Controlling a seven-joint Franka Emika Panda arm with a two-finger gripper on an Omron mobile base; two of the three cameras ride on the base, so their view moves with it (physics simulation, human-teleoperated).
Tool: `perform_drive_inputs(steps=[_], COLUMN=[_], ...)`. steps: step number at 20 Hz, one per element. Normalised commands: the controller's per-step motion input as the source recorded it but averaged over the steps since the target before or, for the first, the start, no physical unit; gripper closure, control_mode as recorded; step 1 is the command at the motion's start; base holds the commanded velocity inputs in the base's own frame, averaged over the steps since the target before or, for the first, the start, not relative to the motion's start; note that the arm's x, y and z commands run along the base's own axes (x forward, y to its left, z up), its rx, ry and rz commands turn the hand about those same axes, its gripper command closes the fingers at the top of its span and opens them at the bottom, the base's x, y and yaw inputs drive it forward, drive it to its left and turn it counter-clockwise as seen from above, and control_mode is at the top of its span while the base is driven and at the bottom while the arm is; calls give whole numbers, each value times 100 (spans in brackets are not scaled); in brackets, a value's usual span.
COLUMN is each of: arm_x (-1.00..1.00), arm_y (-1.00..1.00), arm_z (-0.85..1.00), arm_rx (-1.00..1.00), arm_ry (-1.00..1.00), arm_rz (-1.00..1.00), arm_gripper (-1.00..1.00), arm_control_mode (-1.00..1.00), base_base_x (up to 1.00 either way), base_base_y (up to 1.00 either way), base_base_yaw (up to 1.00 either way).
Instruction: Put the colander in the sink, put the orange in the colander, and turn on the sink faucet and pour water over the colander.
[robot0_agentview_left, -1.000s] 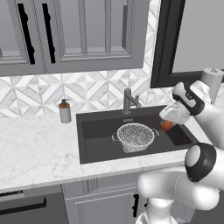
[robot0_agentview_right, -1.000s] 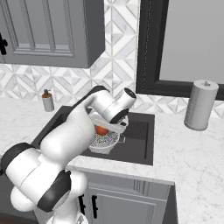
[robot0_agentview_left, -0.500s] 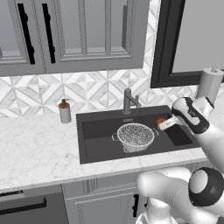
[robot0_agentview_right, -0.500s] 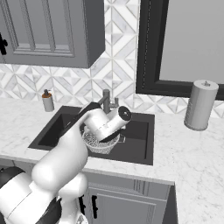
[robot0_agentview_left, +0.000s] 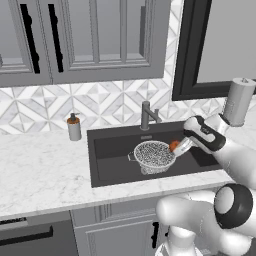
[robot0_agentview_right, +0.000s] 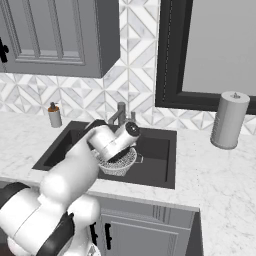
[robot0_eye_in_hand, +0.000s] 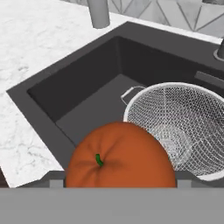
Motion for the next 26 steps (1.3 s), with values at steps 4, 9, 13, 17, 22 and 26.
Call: perform_drive_inputs(steps=[4, 9, 13, 17, 22, 26], arm_x=[23, 11, 10, 21, 32, 26], arm_y=[-5, -10, -1, 0, 0, -2], arm_z=[-15, -30, -31, -24, -25, -39], arm_rx=[-6, 0, 0, 0, 0, 0], arm_ry=[4, -14, -18, -14, -3, 0], arm_rz=[31, 26, 16, 10, 5, 1], arm_gripper=[100, 100, 100, 100, 100, 100], arm_control_mode=[-100, -100, -100, -100, -100, -100], base_base_x=[0, 0, 0, 0, 0, 0], base_base_y=[0, 0, 0, 0, 0, 0], base_base_yaw=[0, 0, 0, 0, 0, 0])
